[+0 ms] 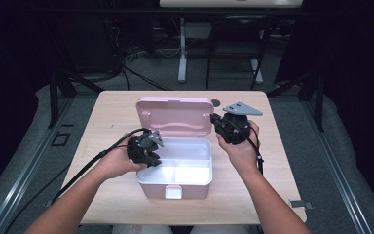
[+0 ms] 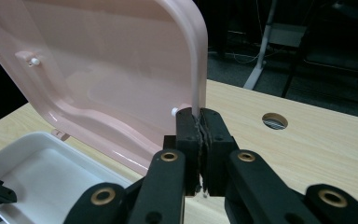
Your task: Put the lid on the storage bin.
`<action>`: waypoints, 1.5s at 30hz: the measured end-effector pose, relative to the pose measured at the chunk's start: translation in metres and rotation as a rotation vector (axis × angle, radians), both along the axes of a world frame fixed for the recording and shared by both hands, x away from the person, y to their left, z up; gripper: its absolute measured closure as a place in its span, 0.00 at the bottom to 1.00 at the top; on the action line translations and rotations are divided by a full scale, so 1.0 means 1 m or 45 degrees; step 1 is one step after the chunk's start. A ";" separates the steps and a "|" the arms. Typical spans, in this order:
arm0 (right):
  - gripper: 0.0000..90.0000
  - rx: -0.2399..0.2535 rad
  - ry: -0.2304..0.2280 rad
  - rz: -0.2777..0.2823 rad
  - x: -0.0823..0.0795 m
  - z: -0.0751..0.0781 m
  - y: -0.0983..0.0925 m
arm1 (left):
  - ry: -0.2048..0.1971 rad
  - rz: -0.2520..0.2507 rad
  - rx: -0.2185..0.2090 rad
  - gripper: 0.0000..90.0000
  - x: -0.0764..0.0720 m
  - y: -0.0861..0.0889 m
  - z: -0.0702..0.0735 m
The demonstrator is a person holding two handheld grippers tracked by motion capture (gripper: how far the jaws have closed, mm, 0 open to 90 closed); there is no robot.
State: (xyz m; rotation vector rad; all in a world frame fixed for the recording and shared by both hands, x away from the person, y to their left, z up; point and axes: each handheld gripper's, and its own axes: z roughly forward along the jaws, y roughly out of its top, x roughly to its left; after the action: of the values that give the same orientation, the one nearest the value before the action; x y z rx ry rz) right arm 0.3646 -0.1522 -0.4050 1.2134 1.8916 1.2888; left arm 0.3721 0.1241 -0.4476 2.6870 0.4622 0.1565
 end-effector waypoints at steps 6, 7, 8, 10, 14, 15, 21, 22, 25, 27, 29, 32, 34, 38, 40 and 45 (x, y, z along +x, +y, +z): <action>0.96 -0.003 -0.006 0.006 -0.002 0.000 0.000 | -0.018 0.011 -0.012 0.82 -0.003 0.003 0.004; 0.96 -0.003 -0.006 0.006 -0.002 0.000 0.000 | -0.024 0.014 -0.022 0.82 -0.004 0.004 0.006; 0.96 -0.003 -0.006 0.006 -0.002 0.000 0.000 | -0.028 0.024 -0.039 0.82 -0.005 0.006 0.009; 0.96 -0.001 -0.006 0.007 -0.003 0.000 0.000 | -0.042 0.036 -0.062 0.82 -0.006 0.010 0.014; 0.96 0.002 -0.003 0.009 -0.003 0.000 -0.001 | -0.076 0.069 -0.104 0.81 -0.008 0.020 0.024; 0.96 0.001 -0.003 0.009 -0.003 0.000 0.000 | -0.080 0.077 -0.109 0.80 -0.009 0.022 0.026; 0.96 -0.002 -0.002 0.013 -0.005 0.000 -0.001 | -0.132 0.144 -0.166 0.78 -0.013 0.035 0.035; 0.96 0.000 -0.001 0.014 -0.005 0.000 -0.001 | -0.148 0.160 -0.187 0.78 -0.013 0.037 0.038; 0.96 -0.001 -0.003 0.016 -0.006 0.000 -0.001 | -0.183 0.216 -0.254 0.78 -0.013 0.045 0.043; 0.96 0.001 -0.004 0.017 -0.006 0.000 -0.001 | -0.225 0.287 -0.300 0.77 -0.012 0.052 0.045; 0.96 0.000 -0.006 0.019 -0.007 -0.001 -0.001 | -0.257 0.344 -0.340 0.77 -0.010 0.059 0.047; 0.96 0.000 -0.005 0.020 -0.008 -0.001 -0.001 | -0.306 0.402 -0.375 0.77 -0.008 0.065 0.050; 0.96 -0.001 -0.007 0.022 -0.008 -0.001 -0.001 | -0.323 0.433 -0.415 0.76 -0.008 0.068 0.052; 0.96 -0.002 -0.010 0.022 -0.009 -0.001 -0.001 | -0.383 0.494 -0.481 0.73 -0.008 0.070 0.056; 0.96 -0.001 -0.011 0.022 -0.010 -0.001 -0.001 | -0.410 0.532 -0.515 0.71 -0.007 0.072 0.057; 0.96 -0.001 -0.013 0.025 -0.011 -0.002 -0.002 | -0.460 0.592 -0.573 0.68 -0.002 0.071 0.060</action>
State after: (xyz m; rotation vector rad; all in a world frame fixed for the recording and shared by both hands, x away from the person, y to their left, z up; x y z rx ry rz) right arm 0.3531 -0.1537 -0.4066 1.1880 1.9012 1.3022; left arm 0.3701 0.1950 -0.3878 2.0201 0.8772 0.5823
